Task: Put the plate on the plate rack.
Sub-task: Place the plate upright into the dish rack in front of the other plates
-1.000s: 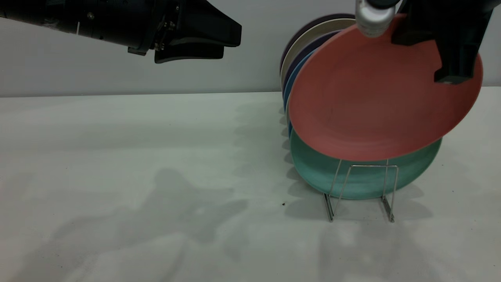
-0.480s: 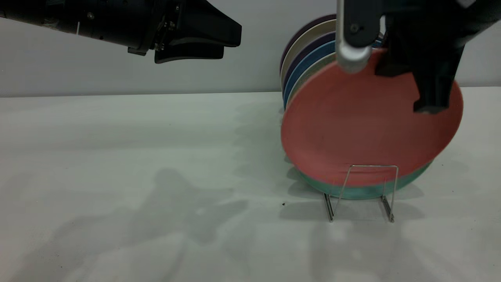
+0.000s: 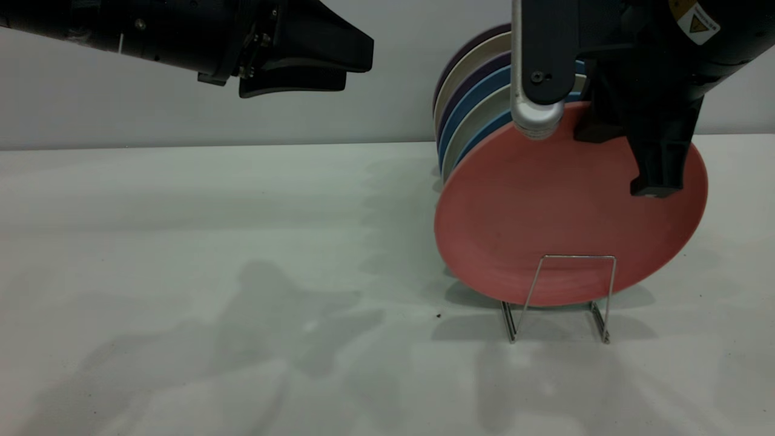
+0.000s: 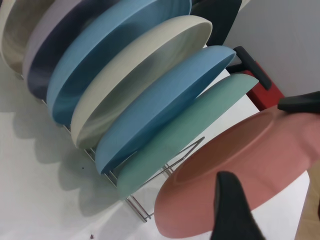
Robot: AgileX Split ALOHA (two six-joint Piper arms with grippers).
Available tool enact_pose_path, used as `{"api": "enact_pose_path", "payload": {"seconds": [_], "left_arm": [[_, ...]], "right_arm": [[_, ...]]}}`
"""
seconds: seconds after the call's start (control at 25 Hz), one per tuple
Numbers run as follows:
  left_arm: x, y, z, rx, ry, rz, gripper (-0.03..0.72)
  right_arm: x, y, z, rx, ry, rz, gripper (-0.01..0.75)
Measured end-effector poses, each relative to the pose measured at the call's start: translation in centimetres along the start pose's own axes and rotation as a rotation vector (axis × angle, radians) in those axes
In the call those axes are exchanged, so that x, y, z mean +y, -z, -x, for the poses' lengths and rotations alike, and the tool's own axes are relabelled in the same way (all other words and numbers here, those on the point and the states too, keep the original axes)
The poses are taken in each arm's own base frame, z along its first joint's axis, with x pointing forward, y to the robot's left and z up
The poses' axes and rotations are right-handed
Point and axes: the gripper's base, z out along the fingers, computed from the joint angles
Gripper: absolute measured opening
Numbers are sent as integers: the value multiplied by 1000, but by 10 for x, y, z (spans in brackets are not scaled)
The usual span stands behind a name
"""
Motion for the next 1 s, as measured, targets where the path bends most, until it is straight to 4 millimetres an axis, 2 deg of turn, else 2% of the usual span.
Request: {"api": "enact_pose_path", "payload": {"seconds": [0.68, 0.84, 1.0], "left_arm": [[0, 0, 0, 0, 0, 0, 445], [0, 0, 0, 0, -1, 0, 445], [0, 0, 0, 0, -1, 0, 445]], "right_arm": [[5, -10, -2, 14, -15, 26, 70], [5, -10, -2, 14, -17, 26, 105], [5, -10, -2, 22, -17, 27, 196]]}}
